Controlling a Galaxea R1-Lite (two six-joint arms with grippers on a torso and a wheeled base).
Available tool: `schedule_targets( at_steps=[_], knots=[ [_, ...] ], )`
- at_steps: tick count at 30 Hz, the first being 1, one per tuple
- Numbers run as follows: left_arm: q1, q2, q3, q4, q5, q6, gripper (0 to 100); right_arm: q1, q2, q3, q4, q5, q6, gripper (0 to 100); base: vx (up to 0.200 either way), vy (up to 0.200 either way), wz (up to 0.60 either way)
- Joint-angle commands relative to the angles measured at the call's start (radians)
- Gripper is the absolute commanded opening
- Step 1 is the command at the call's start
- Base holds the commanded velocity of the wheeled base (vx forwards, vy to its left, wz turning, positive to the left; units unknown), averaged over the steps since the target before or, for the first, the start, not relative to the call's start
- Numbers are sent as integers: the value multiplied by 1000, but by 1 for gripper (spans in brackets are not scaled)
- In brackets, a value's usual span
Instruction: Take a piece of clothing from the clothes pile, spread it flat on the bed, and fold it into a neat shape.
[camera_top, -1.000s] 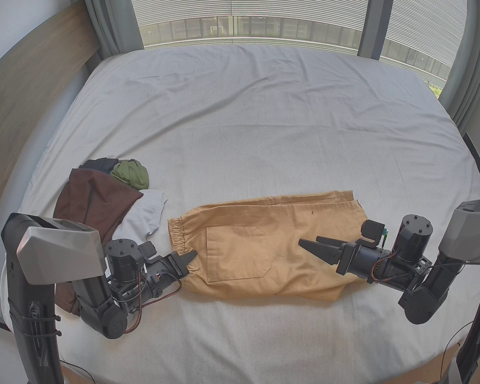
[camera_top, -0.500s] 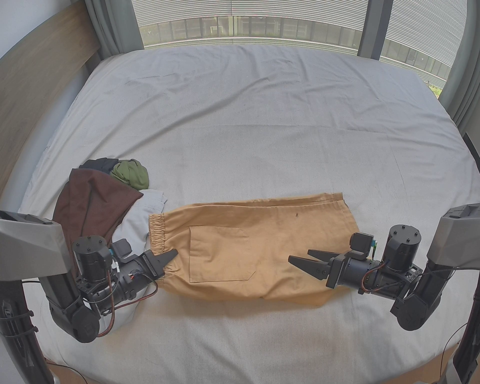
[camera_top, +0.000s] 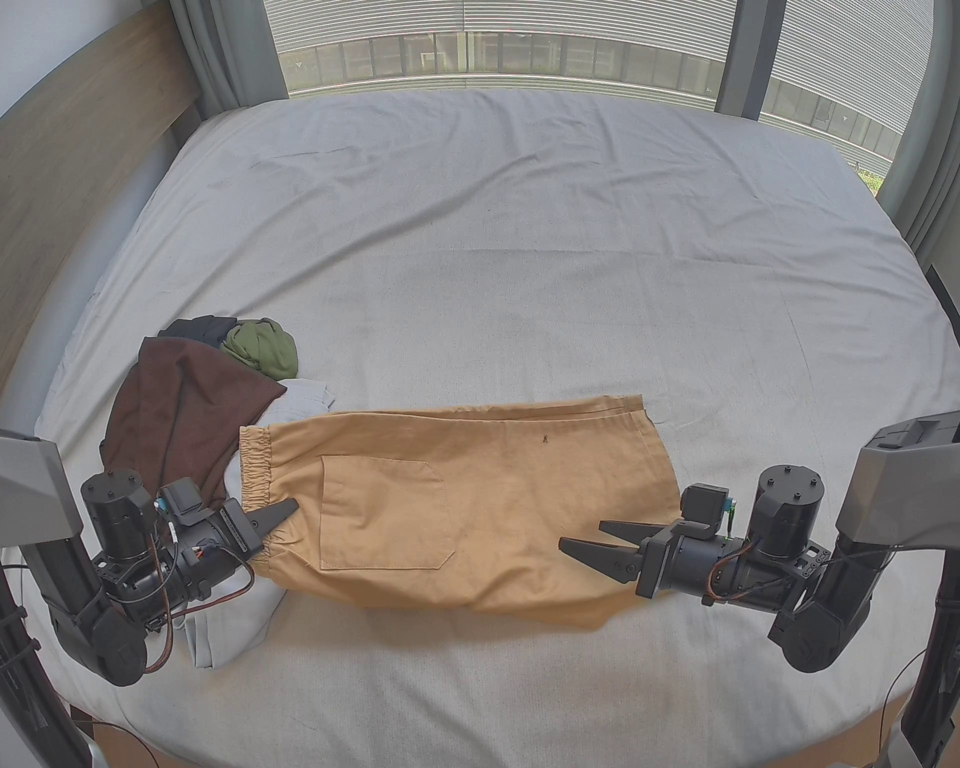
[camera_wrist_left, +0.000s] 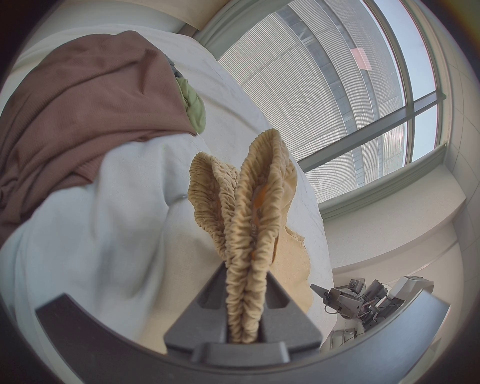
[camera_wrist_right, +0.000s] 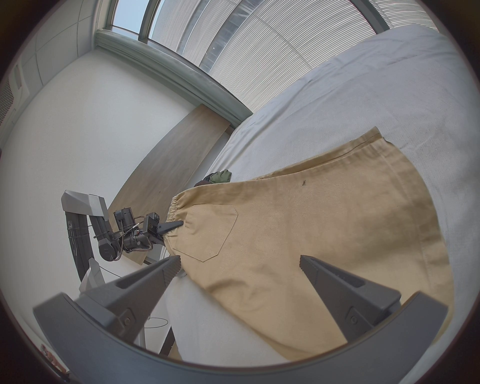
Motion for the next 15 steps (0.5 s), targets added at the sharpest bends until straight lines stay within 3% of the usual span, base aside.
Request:
schedule_targets(
  at_steps=[1,5,15],
  knots=[
    [11,-13,9,-1,-8,2,0,5,6,1,-1,1,1,100,0,0,0],
    [-6,-13,3,-1,-11,3,0,11,6,1,-1,1,1,100,0,0,0],
    [-165,-15,-45,-1,1,5,0,19,-17,2,-4,1,1,100,0,0,0]
  ],
)
